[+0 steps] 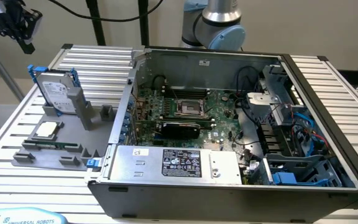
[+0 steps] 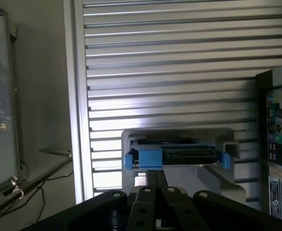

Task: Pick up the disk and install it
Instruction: 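Reach for the disk, then pick up the disk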

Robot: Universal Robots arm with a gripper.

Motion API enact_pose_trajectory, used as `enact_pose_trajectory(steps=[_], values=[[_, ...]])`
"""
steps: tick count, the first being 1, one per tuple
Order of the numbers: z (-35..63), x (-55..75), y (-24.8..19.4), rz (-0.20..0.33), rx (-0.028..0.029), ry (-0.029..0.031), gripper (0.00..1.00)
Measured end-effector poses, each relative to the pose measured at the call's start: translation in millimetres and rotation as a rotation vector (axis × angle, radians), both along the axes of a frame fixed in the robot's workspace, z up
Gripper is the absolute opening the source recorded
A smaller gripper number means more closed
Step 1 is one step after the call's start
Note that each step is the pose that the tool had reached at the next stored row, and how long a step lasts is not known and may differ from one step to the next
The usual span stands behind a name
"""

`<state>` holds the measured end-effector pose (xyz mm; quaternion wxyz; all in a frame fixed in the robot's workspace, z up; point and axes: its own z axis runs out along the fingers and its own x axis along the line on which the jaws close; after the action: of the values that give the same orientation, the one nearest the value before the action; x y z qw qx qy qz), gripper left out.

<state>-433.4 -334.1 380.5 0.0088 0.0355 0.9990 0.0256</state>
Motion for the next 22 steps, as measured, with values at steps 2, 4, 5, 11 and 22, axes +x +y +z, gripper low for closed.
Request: enact_pose_trajectory(steps=[2,4,5,11,22], values=[[-0.4,0.0,5.8,0.000,-0.0001,0.0069,0.11],[-0.7,0.0,7.0,0.000,-0.0001,0.0141,0.11],[-0.7,0.0,7.0,0.000,-0.0001,0.0142,0.11],[-0.6,0.0,7.0,0.000,-0.0002,0.0144,0.11],[-0.7,0.0,7.1,0.045,-0.0005,0.0114,0.11]])
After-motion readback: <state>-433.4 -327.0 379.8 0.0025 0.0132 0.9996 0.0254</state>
